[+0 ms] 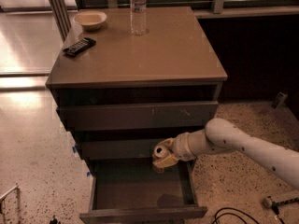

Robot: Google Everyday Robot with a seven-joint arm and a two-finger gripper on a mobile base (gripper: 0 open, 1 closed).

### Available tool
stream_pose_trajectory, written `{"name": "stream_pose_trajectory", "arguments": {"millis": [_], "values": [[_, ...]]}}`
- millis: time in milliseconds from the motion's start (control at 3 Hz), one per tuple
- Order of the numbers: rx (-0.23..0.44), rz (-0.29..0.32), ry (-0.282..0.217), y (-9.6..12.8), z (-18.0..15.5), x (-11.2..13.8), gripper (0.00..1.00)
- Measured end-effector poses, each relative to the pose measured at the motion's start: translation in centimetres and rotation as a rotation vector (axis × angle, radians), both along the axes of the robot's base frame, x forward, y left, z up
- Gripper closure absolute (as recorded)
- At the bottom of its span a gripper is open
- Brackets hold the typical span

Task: Pick orange can from bottom drawer and place on counter

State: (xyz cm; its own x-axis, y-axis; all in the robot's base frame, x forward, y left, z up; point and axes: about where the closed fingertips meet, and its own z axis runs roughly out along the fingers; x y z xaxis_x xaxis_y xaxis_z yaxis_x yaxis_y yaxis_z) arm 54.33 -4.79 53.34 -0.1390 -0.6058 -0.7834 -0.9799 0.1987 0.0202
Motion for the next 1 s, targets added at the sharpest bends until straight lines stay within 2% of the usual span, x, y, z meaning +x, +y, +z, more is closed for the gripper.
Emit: {"name": "stream_pose_trajectory", "arguments": {"millis": [333,667,1000], "values": [[0.033,0.0,0.053,-0.3,8.8,-1.1,1.0],[-0.013,0.009,0.001,0.1,21.6,-1.9,1.0],[-0.008,0.008,0.005,0.2,21.7,-1.8,1.0]]}}
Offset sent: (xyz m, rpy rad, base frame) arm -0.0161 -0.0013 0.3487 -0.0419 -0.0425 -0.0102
